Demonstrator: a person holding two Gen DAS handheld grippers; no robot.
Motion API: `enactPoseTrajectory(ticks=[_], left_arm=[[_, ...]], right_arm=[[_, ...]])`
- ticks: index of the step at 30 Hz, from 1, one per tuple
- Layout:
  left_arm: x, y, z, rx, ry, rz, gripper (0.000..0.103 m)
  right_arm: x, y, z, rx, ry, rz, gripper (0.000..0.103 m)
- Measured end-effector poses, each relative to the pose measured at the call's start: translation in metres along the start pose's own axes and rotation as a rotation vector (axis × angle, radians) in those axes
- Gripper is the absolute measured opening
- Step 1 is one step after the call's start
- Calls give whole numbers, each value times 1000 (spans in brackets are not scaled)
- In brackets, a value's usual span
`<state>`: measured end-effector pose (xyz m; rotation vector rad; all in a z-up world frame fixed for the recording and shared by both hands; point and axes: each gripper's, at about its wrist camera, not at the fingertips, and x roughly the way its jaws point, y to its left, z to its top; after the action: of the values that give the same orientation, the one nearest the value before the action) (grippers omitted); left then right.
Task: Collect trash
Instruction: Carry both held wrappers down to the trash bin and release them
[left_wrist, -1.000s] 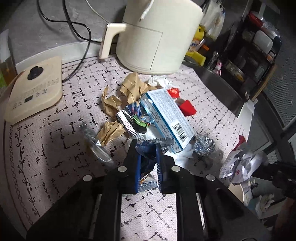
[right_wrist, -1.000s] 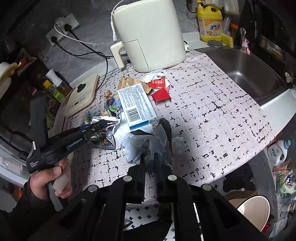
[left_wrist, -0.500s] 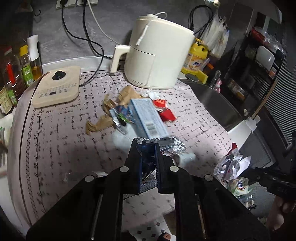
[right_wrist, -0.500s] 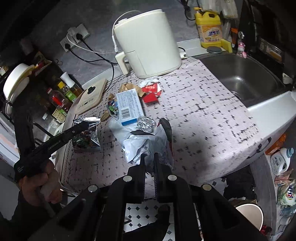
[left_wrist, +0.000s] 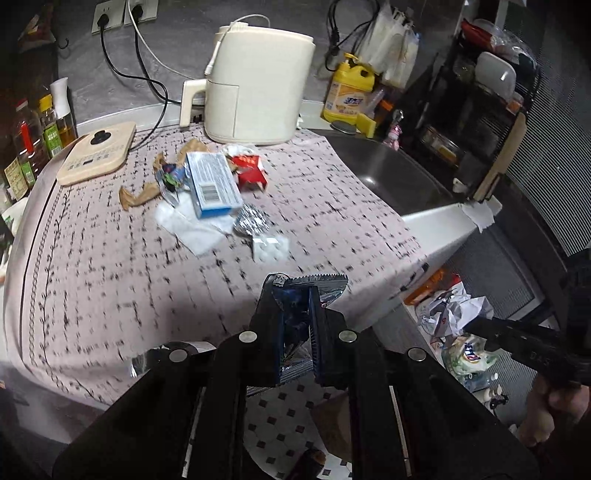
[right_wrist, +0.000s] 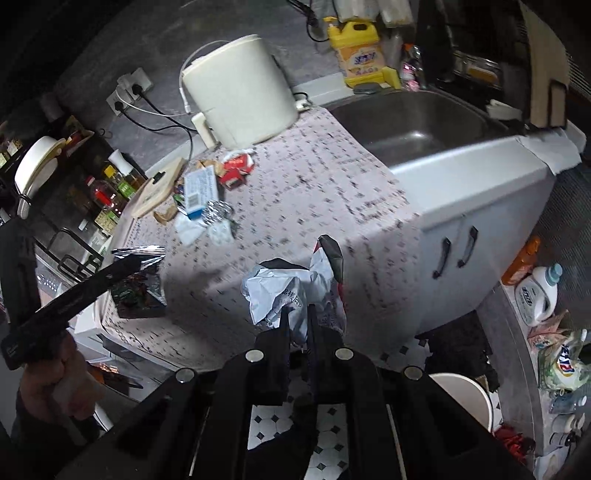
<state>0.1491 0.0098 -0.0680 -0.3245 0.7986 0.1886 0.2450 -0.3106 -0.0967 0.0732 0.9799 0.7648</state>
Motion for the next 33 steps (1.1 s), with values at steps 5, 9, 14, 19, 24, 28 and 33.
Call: enactPoseTrajectory(ticks=[5, 9, 14, 19, 24, 28, 33], left_arm=[[-4, -24, -29, 10, 27, 4, 12], [-6, -40, -44, 19, 36, -9, 12], [-4, -65, -60, 49, 45, -39, 12], [5, -93, -75, 79, 72, -75, 12], [19, -120, -92, 123, 124, -121, 12], [33, -142, -100, 162, 169, -160, 12], [52, -170, -112, 218, 230, -218, 12]], right_arm=[[-5, -39, -30, 41, 35, -37, 9], [-7, -63, -54, 64, 62, -61, 9], [-5, -90, -83, 93, 97, -96, 9], [-6, -121, -111, 156, 133, -140, 9], [-6, -149, -138, 223, 180, -171, 17], [-15, -165, -152, 273, 160, -195, 53], [-35, -181, -160, 321, 127, -210, 54]])
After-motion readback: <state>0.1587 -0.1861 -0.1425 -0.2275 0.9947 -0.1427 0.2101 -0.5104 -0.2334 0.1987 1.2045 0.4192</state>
